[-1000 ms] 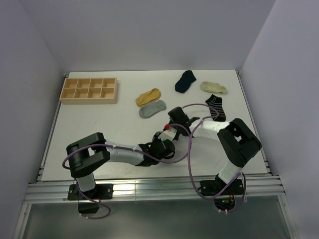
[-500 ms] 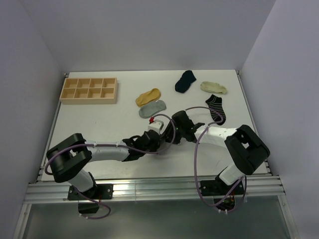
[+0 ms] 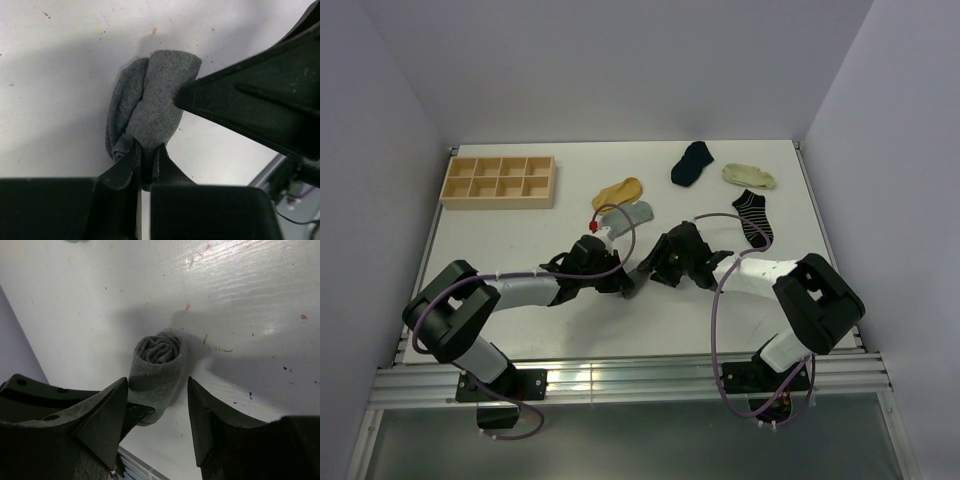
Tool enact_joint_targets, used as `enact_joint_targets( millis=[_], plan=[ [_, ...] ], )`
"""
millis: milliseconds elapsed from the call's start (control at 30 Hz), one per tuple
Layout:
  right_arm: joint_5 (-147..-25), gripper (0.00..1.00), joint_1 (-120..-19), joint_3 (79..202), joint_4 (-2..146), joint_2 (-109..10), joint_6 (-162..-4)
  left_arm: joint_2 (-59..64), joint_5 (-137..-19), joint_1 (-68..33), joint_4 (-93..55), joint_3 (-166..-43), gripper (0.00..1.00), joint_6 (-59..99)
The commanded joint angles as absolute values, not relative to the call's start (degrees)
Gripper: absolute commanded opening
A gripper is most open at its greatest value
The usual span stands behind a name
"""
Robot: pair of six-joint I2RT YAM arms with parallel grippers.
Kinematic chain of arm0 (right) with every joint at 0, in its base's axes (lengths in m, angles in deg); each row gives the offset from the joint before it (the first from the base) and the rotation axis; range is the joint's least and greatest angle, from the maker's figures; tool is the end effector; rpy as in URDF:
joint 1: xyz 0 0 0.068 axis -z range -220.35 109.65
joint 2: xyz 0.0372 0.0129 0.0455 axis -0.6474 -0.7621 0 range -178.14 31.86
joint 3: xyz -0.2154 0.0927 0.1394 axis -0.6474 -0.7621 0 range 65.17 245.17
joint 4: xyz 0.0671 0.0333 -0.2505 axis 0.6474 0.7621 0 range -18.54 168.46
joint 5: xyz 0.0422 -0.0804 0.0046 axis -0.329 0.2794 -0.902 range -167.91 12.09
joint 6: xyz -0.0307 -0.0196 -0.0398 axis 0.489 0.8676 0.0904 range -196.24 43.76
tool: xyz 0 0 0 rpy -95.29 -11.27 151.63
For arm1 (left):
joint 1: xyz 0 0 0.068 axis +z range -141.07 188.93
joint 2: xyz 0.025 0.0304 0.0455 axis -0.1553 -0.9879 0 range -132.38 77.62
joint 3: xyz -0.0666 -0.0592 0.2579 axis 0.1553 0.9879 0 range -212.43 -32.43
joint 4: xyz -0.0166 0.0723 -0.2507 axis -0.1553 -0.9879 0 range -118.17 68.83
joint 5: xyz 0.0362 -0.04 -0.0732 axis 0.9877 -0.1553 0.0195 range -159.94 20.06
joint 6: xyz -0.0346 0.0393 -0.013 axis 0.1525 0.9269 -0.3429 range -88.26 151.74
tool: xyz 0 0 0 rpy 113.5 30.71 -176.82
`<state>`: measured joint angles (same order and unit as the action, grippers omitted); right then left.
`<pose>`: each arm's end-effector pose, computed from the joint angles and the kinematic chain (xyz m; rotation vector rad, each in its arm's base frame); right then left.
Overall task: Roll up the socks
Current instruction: Roll the sock at the center of the board.
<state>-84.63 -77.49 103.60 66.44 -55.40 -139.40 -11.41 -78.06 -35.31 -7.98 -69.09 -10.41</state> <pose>0.2309 0.1801 0.1566 0.5124 2.5028 0.9322 0.2095 -0.2110 0.1511 0.1262 2.4284 -0.9158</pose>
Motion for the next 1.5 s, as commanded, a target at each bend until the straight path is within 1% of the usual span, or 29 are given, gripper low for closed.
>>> enact_joint_targets(
  millis=[0,133,367,500,533,567,600,633,700,733,767,800,833,933,967,1033,1067,1133,1167,1200,1267,1300,1333,1467],
  plan=[
    [-83.7,0.59,-77.5,103.0,63.0,-55.9,-139.7,-13.5,-86.5,-32.7,-5.4,-67.8,0.00,-15.0],
    [-84.4,0.59,-77.5,102.7,61.4,-58.0,-140.1,-15.1,-89.5,-30.4,-3.4,-66.9,0.00,-17.1],
    [-85.4,0.58,-77.5,103.6,60.0,-60.9,-139.8,-17.9,-92.2,-29.2,-2.1,-66.1,0.00,-19.1],
    [-85.6,0.54,-77.5,103.7,59.4,-62.1,-139.6,-19.3,-93.8,-28.2,-0.9,-65.4,0.00,-20.4],
    [-85.6,0.50,-77.5,103.7,59.3,-62.4,-139.6,-19.5,-94.1,-28.0,-0.7,-65.1,0.00,-20.6],
    [-85.6,0.43,-77.5,103.7,59.4,-62.6,-139.5,-19.8,-94.4,-27.8,-0.3,-65.0,0.00,-21.0],
    [-85.6,0.39,-77.5,103.7,59.5,-62.9,-139.4,-19.9,-94.5,-27.7,-0.1,-64.8,0.00,-21.0],
    [-85.5,0.29,-77.5,103.6,59.5,-62.9,-139.3,-20.0,-94.8,-27.6,-0.1,-64.8,0.00,-21.2],
    [-85.3,0.20,-77.5,103.7,60.1,-62.8,-138.9,-20.2,-94.8,-27.6,-0.2,-64.7,0.00,-21.1],
    [-85.2,0.11,-77.5,104.0,60.5,-62.7,-138.6,-20.1,-94.6,-27.6,-0.2,-64.6,0.00,-21.1],
    [-84.9,0.05,-77.5,104.4,61.7,-62.7,-138.0,-19.9,-94.0,-27.6,-0.3,-64.6,0.00,-20.8],
    [-84.9,0.01,-77.5,104.9,62.5,-62.7,-137.7,-19.5,-93.5,-27.6,-0.7,-64.6,0.01,-20.4],
    [-84.7,0.00,-77.5,105.6,63.3,-62.5,-137.4,-19.2,-92.9,-27.7,-1.6,-64.5,0.01,-20.0],
    [-83.4,0.00,-77.6,106.8,66.4,-62.1,-136.9,-16.8,-88.9,-28.2,-5.0,-64.9,0.12,-17.6],
    [-83.0,0.00,-77.6,107.3,68.5,-61.8,-136.6,-14.9,-87.4,-28.5,-5.9,-64.9,0.21,-16.3],
    [-82.3,0.00,-77.7,108.4,70.4,-61.7,-136.4,-11.4,-82.0,-30.1,-9.1,-65.5,0.30,-15.0],
    [-82.1,0.00,-77.7,108.8,72.7,-61.6,-136.3,-10.1,-79.9,-30.9,-10.2,-65.7,0.36,-13.8],
    [-81.8,0.00,-77.8,110.2,74.7,-61.7,-136.3,-6.5,-72.3,-33.6,-12.5,-66.7,0.43,-12.6],
    [-81.7,0.00,-77.8,110.5,76.4,-61.7,-136.2,-5.4,-70.2,-34.6,-14.6,-67.1,0.48,-11.3],
    [-81.7,0.00,-77.9,111.0,77.3,-61.8,-136.3,-4.4,-63.7,-37.4,-15.6,-68.2,0.51,-10.5],
    [-82.0,0.00,-78.0,112.3,79.5,-62.3,-136.0,-2.1,-57.8,-40.4,-16.9,-69.2,0.55,-8.1],
    [-82.2,0.00,-78.1,112.6,80.2,-62.9,-136.0,-1.6,-55.1,-43.6,-17.8,-70.3,0.56,-7.3],
    [-82.4,0.00,-78.1,113.4,80.8,-63.0,-136.0,-1.1,-49.7,-45.2,-18.1,-70.7,0.56,-6.6],
    [-82.8,0.00,-78.3,115.1,83.6,-64.2,-136.2,-1.7,-40.3,-51.2,-18.2,-73.2,0.57,-0.9]
  ],
)
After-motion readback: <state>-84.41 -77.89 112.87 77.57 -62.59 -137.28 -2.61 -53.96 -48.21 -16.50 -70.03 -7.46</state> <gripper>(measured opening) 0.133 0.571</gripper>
